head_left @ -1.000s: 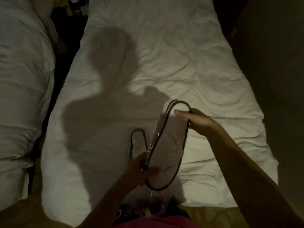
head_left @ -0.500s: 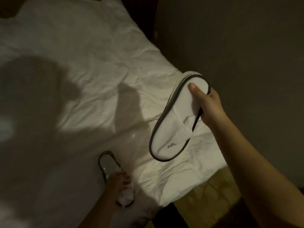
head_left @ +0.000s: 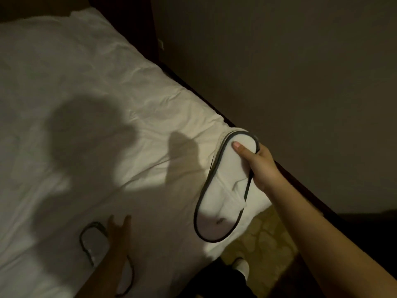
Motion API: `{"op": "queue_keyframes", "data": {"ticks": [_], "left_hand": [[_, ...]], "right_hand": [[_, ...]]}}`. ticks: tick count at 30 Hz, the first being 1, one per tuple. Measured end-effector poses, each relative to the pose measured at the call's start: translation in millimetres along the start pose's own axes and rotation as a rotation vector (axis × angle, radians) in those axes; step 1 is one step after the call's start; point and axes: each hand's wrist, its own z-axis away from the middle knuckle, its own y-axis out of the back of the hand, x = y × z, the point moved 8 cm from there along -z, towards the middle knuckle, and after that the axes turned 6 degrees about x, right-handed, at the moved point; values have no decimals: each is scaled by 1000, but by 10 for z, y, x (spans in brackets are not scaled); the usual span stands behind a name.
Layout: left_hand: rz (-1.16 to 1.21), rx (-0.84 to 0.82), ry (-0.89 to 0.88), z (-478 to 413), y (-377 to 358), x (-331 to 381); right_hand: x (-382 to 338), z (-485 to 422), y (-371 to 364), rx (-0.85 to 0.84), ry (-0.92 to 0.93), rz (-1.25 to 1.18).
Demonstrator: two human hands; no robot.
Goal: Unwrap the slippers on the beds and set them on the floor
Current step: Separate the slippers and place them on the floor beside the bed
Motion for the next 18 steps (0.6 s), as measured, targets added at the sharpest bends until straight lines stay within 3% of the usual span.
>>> {"op": "queue_keyframes", "data": {"ticks": [3, 7, 11, 18], "left_hand": [[138, -248, -185, 489, -768, 470], [-73, -628, -152, 1476, -1955, 1010], [-306, -507, -461, 1973, -2415, 1259], [22, -430, -431, 1933, -2988, 1740]], "right_hand": [[60, -193, 472, -9, -70, -42], [157, -392, 929, -27, -165, -108], [215, -521, 1199, -27, -199, -123], [81, -866, 1586, 32, -124, -5]]}}
